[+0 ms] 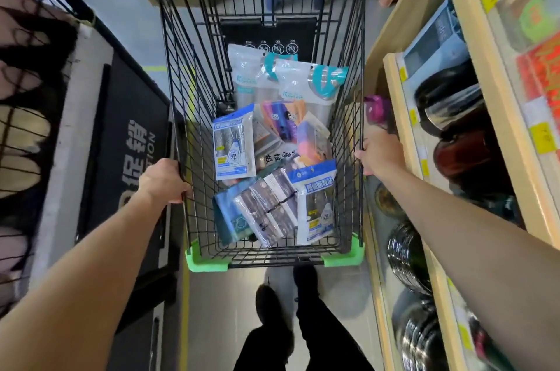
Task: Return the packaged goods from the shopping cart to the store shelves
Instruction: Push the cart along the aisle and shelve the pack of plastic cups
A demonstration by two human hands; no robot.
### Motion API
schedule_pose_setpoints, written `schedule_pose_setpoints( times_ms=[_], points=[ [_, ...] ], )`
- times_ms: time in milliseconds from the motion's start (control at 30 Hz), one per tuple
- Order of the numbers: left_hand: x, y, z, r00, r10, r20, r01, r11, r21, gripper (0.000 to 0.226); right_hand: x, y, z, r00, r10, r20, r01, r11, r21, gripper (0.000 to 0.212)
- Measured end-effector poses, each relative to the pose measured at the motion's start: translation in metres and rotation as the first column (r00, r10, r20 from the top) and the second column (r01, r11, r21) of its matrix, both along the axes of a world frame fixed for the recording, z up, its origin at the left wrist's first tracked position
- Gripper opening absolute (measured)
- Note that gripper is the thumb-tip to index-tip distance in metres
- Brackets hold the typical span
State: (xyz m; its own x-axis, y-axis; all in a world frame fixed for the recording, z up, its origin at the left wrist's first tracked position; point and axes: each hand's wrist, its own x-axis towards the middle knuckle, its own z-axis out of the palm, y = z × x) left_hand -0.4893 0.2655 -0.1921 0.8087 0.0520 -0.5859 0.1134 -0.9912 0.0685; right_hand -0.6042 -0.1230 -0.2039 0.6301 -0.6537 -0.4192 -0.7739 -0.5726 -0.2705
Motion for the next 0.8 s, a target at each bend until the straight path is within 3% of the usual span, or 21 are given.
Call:
schedule_pose_setpoints(
  times_ms=[267, 400, 633, 733, 800],
  points=[
    [-0.106, 0.051, -0.007, 0.995, 0.072, -0.068, -0.079, 0.990, -0.115, 0.015, -0.107, 0.043, -0.003, 1.000, 0.029, -0.003, -0.029, 0.991, -0.129, 0.029],
    [-0.168, 0.074, -0.007, 0.996, 0.073, -0.047, -0.079, 0.987, -0.143, 0.011, -0.160, 0.065, 0.000, 0.999, 0.041, -0.031, -0.044, 0.995, -0.092, 0.027],
    [-0.254, 0.106, -0.003, 0.998, -0.018, -0.053, 0.018, 1.000, 0.010, 0.021, -0.253, 0.102, 0.005, 0.997, 0.068, -0.041, -0.070, 0.997, -0.040, 0.025],
    [-0.279, 0.117, -0.001, 0.990, -0.006, -0.142, 0.011, 0.999, 0.032, 0.024, -0.289, 0.115, 0.007, 0.997, 0.074, 0.003, -0.074, 0.997, -0.006, 0.026],
    [-0.293, 0.120, 0.002, 0.972, -0.107, -0.208, 0.127, 0.988, 0.085, 0.026, -0.309, 0.120, 0.009, 0.999, 0.032, 0.029, -0.033, 0.998, 0.061, 0.021]
  ],
)
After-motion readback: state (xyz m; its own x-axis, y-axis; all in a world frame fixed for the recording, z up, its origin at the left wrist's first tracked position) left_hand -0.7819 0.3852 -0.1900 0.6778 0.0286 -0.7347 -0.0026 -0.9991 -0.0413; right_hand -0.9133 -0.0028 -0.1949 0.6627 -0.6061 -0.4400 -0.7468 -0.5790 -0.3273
